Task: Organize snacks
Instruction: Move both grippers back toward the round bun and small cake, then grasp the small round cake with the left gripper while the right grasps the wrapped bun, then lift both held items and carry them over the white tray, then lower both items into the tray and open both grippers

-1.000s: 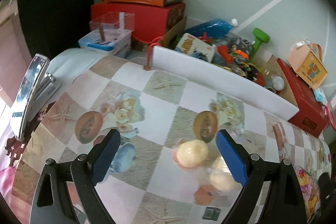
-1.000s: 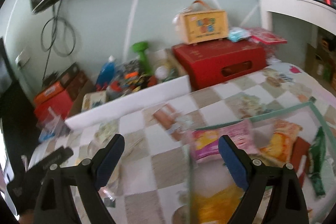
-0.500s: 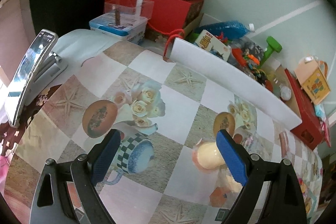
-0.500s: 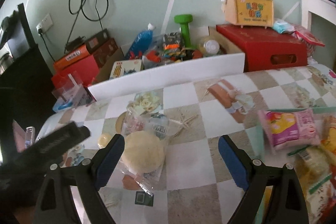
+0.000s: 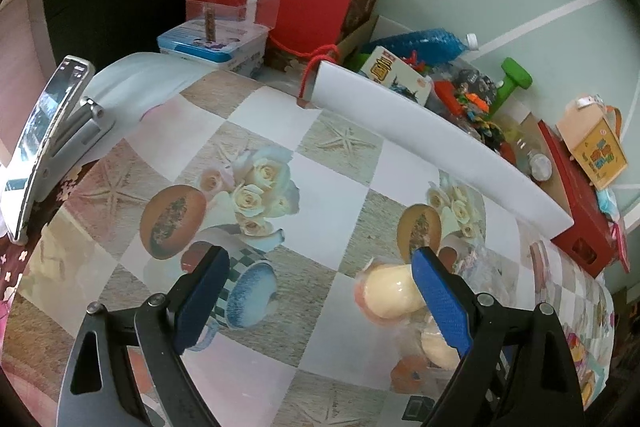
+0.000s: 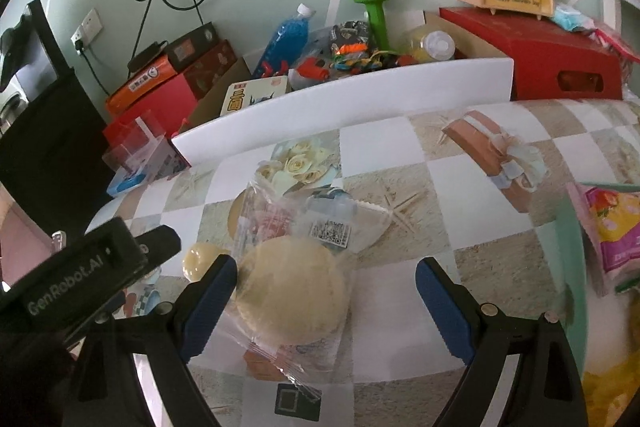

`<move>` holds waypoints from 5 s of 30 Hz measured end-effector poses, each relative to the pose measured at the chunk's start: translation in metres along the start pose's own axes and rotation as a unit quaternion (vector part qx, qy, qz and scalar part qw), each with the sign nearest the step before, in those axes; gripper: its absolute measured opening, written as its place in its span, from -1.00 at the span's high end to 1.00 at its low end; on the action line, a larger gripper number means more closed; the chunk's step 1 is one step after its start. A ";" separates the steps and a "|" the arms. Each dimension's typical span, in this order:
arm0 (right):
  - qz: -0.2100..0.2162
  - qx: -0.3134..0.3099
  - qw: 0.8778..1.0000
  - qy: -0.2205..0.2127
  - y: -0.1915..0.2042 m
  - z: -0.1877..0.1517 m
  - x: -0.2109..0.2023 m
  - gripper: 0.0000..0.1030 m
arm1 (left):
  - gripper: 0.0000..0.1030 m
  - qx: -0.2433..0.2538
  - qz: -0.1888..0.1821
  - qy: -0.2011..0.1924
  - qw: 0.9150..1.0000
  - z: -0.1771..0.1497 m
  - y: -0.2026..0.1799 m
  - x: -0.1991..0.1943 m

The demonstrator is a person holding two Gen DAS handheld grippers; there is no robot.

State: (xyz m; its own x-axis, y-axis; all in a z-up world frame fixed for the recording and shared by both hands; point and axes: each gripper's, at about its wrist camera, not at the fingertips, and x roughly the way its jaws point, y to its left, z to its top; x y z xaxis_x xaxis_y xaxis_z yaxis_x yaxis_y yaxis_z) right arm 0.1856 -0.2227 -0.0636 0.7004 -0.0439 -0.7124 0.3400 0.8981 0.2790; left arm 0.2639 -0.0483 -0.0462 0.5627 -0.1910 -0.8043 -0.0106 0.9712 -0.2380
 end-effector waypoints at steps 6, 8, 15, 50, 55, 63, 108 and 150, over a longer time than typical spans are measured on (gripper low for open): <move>-0.034 0.038 0.999 -0.012 -0.022 0.003 -0.005 -0.81 | -0.80 0.011 -0.015 0.012 1.000 -0.002 -0.009 0.005; -0.034 0.048 0.998 -0.011 -0.028 0.004 -0.006 -0.81 | -0.80 0.013 -0.021 0.015 1.000 -0.003 -0.012 0.007; -0.030 0.045 0.998 -0.007 -0.028 0.004 -0.006 -0.80 | -0.80 -0.006 -0.047 0.035 0.998 -0.005 -0.012 0.015; -0.008 0.034 0.999 0.007 -0.025 0.000 -0.003 -0.66 | -0.52 0.015 0.010 0.025 1.000 -0.006 -0.007 0.019; 0.017 0.031 0.999 0.006 -0.022 0.000 -0.005 -0.29 | 0.25 0.028 -0.007 0.026 0.999 -0.008 -0.013 0.018; 0.033 0.038 0.999 0.003 -0.022 0.002 -0.010 -0.10 | 0.36 0.029 -0.018 0.018 0.999 -0.007 -0.015 0.014; -0.191 0.178 0.952 -0.160 -0.156 0.032 -0.186 -0.09 | 0.38 0.211 -0.232 -0.058 0.948 -0.047 -0.166 -0.100; -0.209 0.170 0.962 -0.051 -0.195 0.006 -0.215 -0.70 | -0.63 0.254 -0.130 0.048 0.957 -0.118 -0.188 -0.091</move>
State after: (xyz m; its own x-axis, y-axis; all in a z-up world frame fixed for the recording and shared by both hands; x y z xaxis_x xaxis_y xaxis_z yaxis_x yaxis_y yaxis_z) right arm -0.0270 -0.3908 0.0391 0.5104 -0.4285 -0.7455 0.7784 0.5987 0.1888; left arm 0.1171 -0.2299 0.0072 0.4126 -0.4245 -0.8060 0.5363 0.8284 -0.1618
